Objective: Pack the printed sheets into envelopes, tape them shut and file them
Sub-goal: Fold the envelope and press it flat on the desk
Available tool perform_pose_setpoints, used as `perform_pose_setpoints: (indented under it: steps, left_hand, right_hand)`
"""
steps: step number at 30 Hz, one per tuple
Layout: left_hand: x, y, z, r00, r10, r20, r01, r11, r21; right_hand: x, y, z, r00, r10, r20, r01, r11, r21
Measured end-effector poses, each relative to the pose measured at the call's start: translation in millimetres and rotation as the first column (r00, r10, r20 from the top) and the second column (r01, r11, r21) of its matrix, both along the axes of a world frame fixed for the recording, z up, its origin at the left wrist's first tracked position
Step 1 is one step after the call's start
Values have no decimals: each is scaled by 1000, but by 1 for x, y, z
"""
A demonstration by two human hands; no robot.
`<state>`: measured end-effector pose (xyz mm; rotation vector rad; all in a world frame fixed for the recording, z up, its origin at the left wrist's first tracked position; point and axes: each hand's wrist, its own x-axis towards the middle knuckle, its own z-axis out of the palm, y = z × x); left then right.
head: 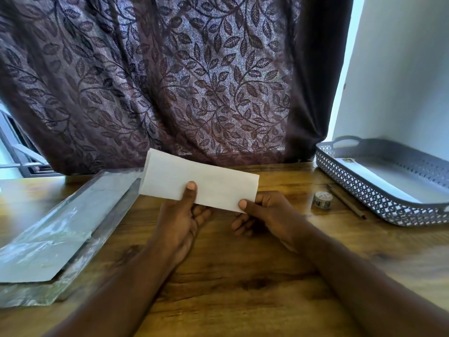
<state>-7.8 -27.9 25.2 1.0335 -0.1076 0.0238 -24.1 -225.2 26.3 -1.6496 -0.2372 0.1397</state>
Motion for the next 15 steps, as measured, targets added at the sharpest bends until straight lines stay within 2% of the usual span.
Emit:
perform_pose_setpoints:
  steps: [6,15]
  left_hand:
    - [12,15,4,988,154,-33,-155,987,-37]
    - [13,20,1,985,167,-42,-166,986,31]
  right_hand:
    - [2,-11,2,1000,7,-8,-7,1000,-24]
    - [3,-21,1,1000,5,-29,-6,1000,-15]
